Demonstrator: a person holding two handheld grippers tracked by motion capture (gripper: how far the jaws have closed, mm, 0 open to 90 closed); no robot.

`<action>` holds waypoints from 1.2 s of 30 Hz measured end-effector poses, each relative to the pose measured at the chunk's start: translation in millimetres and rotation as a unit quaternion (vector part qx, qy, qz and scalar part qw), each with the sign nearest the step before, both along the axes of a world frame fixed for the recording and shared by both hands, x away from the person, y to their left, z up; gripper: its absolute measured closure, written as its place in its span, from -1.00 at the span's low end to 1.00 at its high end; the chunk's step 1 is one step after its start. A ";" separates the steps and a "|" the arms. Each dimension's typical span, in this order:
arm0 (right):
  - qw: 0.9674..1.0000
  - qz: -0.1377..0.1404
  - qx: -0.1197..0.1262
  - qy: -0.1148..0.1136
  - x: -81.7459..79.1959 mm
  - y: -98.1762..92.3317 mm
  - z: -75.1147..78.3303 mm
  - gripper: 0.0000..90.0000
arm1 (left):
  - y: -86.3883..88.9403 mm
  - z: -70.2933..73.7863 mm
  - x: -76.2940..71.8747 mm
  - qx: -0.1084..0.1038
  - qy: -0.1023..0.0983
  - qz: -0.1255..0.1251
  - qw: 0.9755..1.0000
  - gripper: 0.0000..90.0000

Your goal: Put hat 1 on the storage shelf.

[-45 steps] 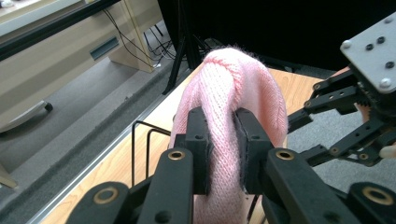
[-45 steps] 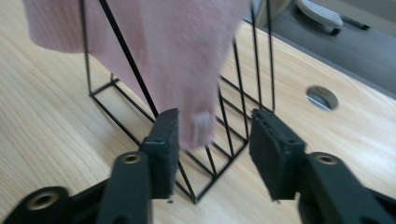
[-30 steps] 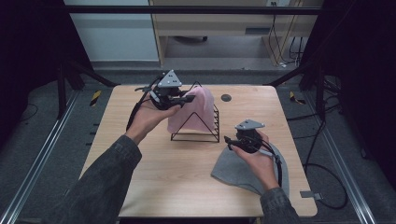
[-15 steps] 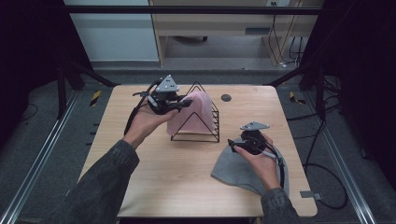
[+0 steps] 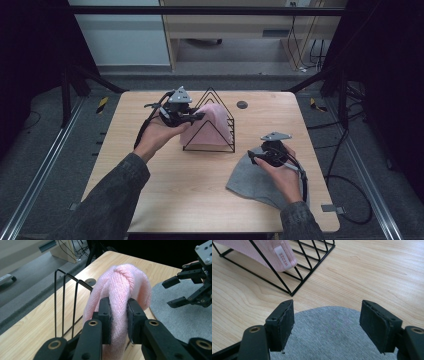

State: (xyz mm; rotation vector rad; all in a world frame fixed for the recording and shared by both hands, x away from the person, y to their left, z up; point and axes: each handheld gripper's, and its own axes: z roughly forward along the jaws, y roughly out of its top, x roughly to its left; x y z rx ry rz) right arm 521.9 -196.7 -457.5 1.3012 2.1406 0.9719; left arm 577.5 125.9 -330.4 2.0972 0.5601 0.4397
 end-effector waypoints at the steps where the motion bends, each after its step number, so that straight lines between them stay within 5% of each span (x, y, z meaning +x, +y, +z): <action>1: 1.000 0.000 0.000 0.001 0.2 0.0 -0.3 -0.38 | -0.1 -0.6 0.3 0.000 0.002 0.000 1.000 0.68; 11: 1.000 -0.008 -0.006 0.002 0.1 -6.5 -1.0 -0.38 | 1.3 -7.3 0.7 0.005 0.014 0.003 1.000 0.58; 20: 1.000 -0.024 -0.006 -0.011 0.0 -19.7 4.0 -0.29 | 8.8 -7.8 -10.2 -0.029 0.002 0.018 0.999 0.19; 24: 0.999 -0.035 -0.012 -0.002 1.6 -31.0 3.4 -0.33 | 10.9 -8.3 -21.6 -0.015 -0.009 0.029 0.999 0.00; 29: 0.999 -0.050 0.009 0.018 1.3 -61.9 2.3 -0.45 | 16.0 -15.6 -44.8 0.033 -0.021 0.041 0.998 -0.36; 36: 0.996 -0.081 0.007 0.043 -0.8 -102.6 -9.5 -0.07 | 52.3 -49.9 -82.8 0.056 0.011 0.074 0.996 -0.70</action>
